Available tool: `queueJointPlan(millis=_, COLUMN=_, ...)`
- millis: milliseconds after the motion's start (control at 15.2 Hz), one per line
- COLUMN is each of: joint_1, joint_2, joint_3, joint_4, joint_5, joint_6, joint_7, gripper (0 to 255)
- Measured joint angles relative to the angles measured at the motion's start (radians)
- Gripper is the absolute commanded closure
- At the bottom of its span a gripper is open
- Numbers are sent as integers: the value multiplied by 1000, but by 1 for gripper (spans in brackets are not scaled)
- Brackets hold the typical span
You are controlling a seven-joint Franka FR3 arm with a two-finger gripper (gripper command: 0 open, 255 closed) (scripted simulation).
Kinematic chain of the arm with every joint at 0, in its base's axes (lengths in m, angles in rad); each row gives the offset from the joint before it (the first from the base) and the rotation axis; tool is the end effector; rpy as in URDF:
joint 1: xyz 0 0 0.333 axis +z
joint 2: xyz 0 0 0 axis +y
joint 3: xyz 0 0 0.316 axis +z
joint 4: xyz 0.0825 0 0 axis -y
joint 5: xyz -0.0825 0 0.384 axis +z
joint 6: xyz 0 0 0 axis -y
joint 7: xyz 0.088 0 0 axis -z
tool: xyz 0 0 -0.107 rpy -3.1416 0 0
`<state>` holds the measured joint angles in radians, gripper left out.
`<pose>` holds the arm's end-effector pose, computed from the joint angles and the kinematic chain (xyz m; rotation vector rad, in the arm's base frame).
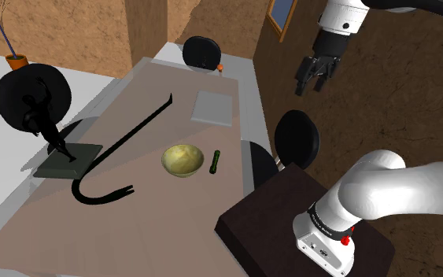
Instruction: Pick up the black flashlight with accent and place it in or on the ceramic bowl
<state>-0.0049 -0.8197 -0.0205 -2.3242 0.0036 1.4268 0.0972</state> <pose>0.2824 -0.0090 0.6032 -3.1185 0.1797 0.1226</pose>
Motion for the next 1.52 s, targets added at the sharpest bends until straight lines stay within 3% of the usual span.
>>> queueJointPlan(millis=132, joint_1=1, joint_2=9, joint_3=1, joint_4=-8, joint_5=1, joint_6=14, joint_7=0, gripper=0)
queueJointPlan(millis=660, joint_1=17, joint_2=174, joint_3=21, joint_4=-110, joint_5=21, joint_6=246, joint_7=10, gripper=0)
queueJointPlan(millis=1518, joint_1=43, joint_2=612, joint_3=51, joint_4=-113, joint_5=46, joint_6=630, joint_7=17, gripper=0)
